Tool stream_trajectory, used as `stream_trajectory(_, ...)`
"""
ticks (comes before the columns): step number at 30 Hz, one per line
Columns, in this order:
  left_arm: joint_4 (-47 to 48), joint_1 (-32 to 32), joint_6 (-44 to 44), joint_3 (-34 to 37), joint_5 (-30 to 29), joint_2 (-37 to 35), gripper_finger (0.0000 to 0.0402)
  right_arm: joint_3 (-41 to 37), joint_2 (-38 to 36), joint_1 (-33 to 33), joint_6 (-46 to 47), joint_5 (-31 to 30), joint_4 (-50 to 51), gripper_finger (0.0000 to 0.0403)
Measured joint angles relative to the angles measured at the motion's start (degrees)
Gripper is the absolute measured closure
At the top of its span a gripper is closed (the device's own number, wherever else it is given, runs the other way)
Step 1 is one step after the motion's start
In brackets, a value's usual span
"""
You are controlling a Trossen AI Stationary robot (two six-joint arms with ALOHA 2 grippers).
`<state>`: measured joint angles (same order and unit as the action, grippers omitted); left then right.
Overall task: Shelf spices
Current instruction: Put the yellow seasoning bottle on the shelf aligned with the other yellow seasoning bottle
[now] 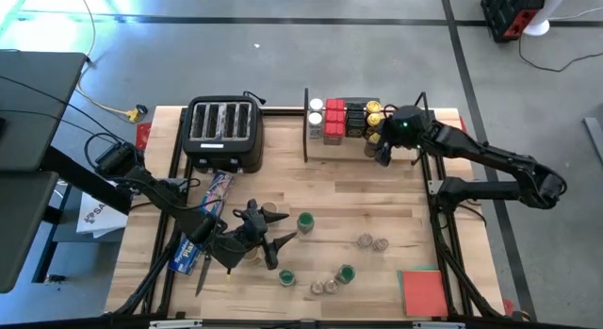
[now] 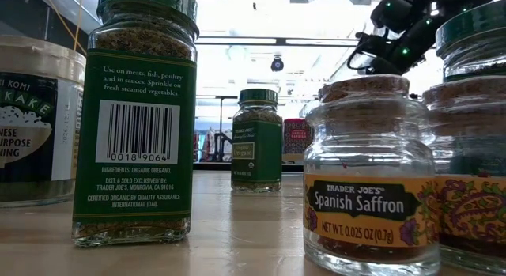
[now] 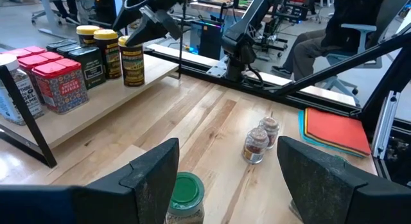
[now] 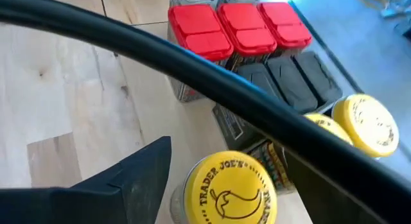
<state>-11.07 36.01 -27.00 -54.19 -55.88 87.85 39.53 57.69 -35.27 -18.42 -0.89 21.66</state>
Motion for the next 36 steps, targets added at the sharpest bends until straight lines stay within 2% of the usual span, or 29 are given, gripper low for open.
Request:
stream_trajectory(4,-0.77,0.0,0.04,0.0,0.04,0.0,0.0142,1.63,-0.02,0.23,-2.43,-1.62,0.61,0.0105)
stream_trajectory(7,-0.81,0.0,0.04,0.0,0.04,0.0,0.0142,4.17,-0.04,1.65,-0.42,-4.95,4.09,0.0105)
stream_trajectory(13,-0.83,0.0,0.07,0.0,0.04,0.0,0.0142,8.35,-1.1,10.17,-0.5,-5.49,11.4,0.0113)
stream_trajectory(19,-0.78,0.01,0.12,0.0,0.03,0.0,0.0142,8.39,-2.71,22.15,6.25,-5.29,14.8,0.0162)
stream_trajectory(22,-0.78,0.01,0.15,0.0,0.02,0.0,0.0142,6.53,-2.6,25.53,9.77,-3.71,15.89,0.0197)
stream_trajectory(24,-0.78,0.02,0.22,0.0,0.02,0.0,0.0142,3.45,-2.52,25.66,11.97,-0.77,17.71,0.0218)
stream_trajectory(26,-0.78,0.02,0.22,0.0,0.02,0.0,0.0142,0.11,-2.47,25.04,14.57,-0.88,17.62,0.0235)
stream_trajectory(31,-0.8,0.0,0.92,0.0,0.0,0.0,0.0142,-6.14,-2.47,22.22,18.26,-10.89,12.91,0.0263)
stream_trajectory(36,-0.79,-0.63,1.55,0.0,0.01,0.0,0.0142,-8.53,-2.49,18.03,18.02,-11.86,7.34,0.0268)
